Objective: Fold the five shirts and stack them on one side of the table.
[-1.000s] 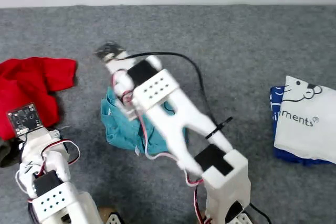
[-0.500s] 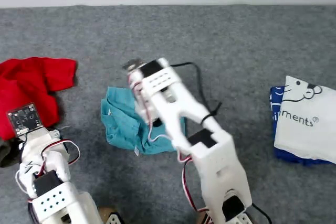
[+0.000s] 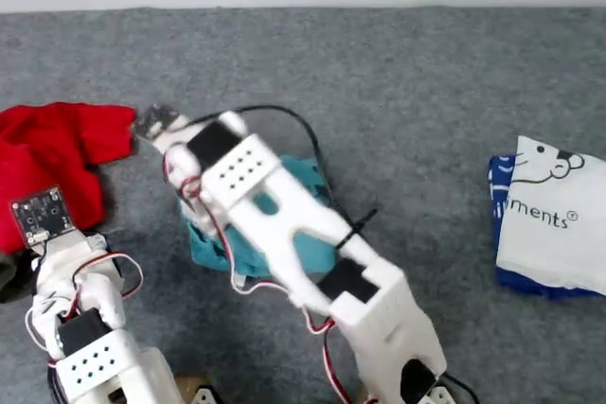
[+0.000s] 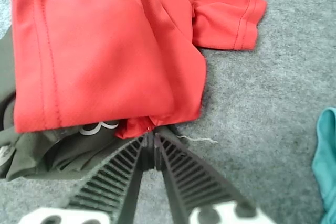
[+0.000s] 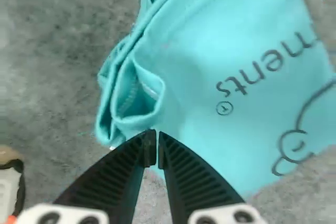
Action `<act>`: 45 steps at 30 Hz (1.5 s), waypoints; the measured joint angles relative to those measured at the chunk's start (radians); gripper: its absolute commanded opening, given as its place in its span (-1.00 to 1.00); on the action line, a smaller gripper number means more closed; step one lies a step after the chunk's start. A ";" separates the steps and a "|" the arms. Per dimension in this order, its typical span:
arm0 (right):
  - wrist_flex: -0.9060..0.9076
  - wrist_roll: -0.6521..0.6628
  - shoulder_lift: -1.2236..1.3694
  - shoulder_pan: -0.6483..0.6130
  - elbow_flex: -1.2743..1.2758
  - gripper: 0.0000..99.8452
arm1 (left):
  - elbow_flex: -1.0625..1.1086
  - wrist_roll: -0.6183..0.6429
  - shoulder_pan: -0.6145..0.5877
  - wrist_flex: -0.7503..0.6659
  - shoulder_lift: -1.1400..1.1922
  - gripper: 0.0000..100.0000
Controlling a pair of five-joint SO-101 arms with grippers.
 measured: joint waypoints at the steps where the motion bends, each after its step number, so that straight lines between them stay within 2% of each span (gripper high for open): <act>1: 0.000 0.000 -0.002 0.021 -0.003 -0.98 | 0.000 0.000 0.000 0.000 0.000 -0.97; 6: -0.020 0.002 0.023 0.094 -0.011 -0.98 | 0.000 0.000 0.000 0.000 0.000 -0.97; 10: -0.048 0.002 0.137 0.037 -0.011 -0.98 | 0.000 0.000 0.002 0.000 0.000 -0.97; 15: -0.054 0.002 0.227 -0.112 -0.011 -0.98 | 0.000 0.000 0.002 0.000 0.000 -0.97; 18: -0.064 0.002 0.249 -0.129 -0.011 -0.98 | 0.000 0.000 0.002 0.000 0.000 -0.97; 25: 0.005 0.002 0.218 -0.032 -0.166 -0.98 | 0.000 0.000 0.002 0.000 0.000 -0.97; 33: 0.005 0.002 0.112 0.133 -0.181 -0.97 | 0.000 0.000 0.000 0.000 0.000 -0.97; 35: 0.005 -0.006 0.112 0.166 -0.181 -0.88 | 0.000 0.000 0.000 0.000 0.000 -0.97; 40: 0.005 -0.132 0.110 0.233 -0.181 -0.51 | 0.000 0.000 0.000 0.000 0.000 -0.97; 45: 0.005 -0.216 0.034 0.236 -0.098 -0.45 | 0.000 0.000 0.002 0.000 0.000 -0.97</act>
